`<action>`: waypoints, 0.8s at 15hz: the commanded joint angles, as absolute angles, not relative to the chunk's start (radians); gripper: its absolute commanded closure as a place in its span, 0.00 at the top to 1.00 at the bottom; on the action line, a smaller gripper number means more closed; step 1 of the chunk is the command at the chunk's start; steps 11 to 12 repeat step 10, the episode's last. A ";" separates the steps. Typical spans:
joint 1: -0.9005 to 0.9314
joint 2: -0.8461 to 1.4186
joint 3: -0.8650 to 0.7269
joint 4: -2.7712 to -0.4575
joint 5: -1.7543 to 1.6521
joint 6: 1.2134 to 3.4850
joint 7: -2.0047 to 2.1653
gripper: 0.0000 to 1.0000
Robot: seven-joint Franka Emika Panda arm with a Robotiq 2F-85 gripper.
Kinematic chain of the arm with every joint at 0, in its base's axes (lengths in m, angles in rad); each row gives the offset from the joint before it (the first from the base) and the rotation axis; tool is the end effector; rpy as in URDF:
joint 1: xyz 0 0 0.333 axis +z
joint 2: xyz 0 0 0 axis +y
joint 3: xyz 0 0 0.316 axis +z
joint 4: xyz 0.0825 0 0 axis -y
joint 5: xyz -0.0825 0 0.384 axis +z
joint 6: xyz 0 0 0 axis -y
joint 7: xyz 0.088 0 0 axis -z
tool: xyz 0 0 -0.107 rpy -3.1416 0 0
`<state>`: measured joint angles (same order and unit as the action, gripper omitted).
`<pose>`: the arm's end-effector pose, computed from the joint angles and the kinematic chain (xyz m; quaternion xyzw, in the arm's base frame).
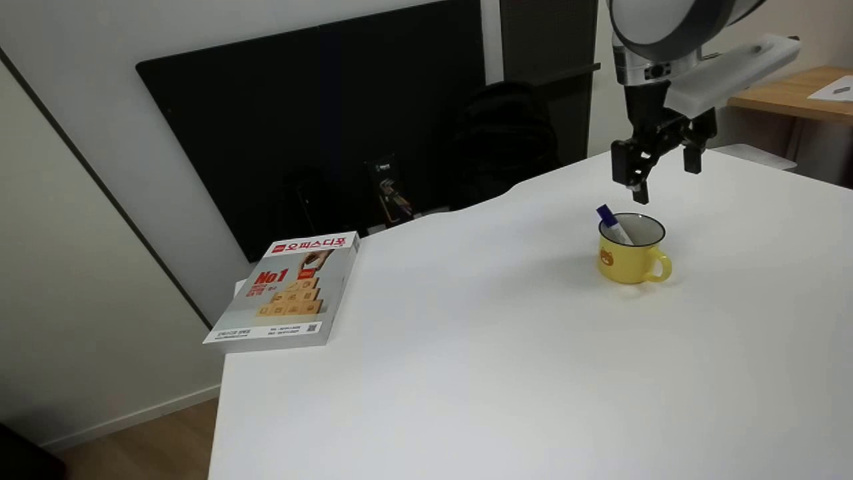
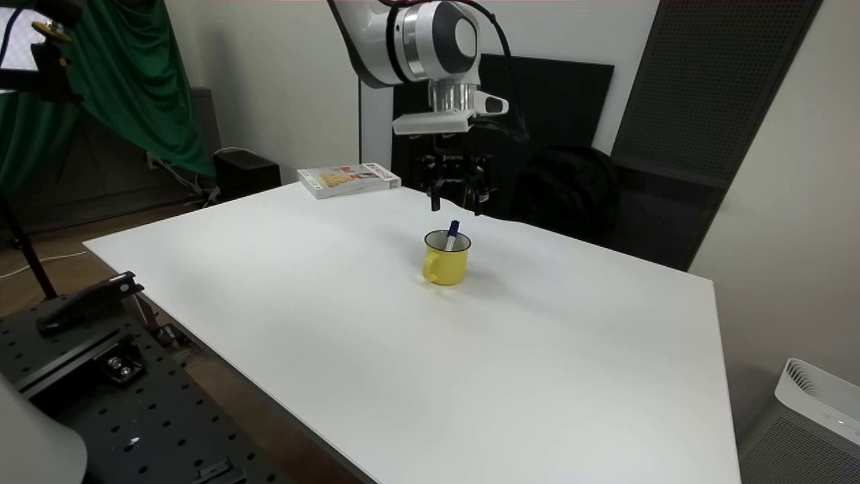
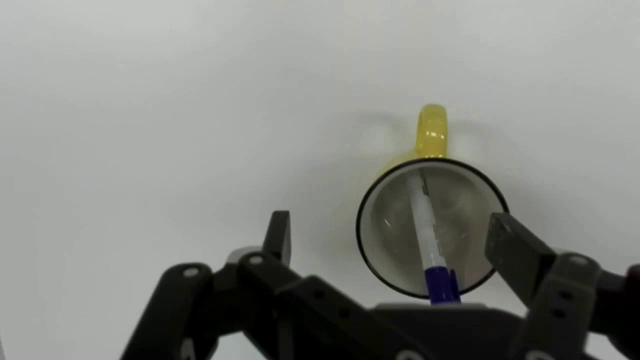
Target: Remove the marker from the mug cup, place it on the table then put it back in the mug cup
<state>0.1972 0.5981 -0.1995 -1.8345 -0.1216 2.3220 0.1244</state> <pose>0.6360 0.0031 0.2009 0.9938 -0.0053 -0.0451 0.1017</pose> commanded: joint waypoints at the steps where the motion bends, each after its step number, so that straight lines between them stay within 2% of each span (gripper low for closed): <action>1: 0.146 0.654 -0.143 -1.701 -0.099 2.103 0.216 1.00; 5: 0.104 0.692 -0.097 -1.640 -0.049 1.996 0.230 1.00; 6: 0.113 0.658 -0.102 -1.698 -0.087 2.045 0.214 1.00; 12: 0.105 0.669 -0.092 -1.694 -0.090 2.044 0.210 1.00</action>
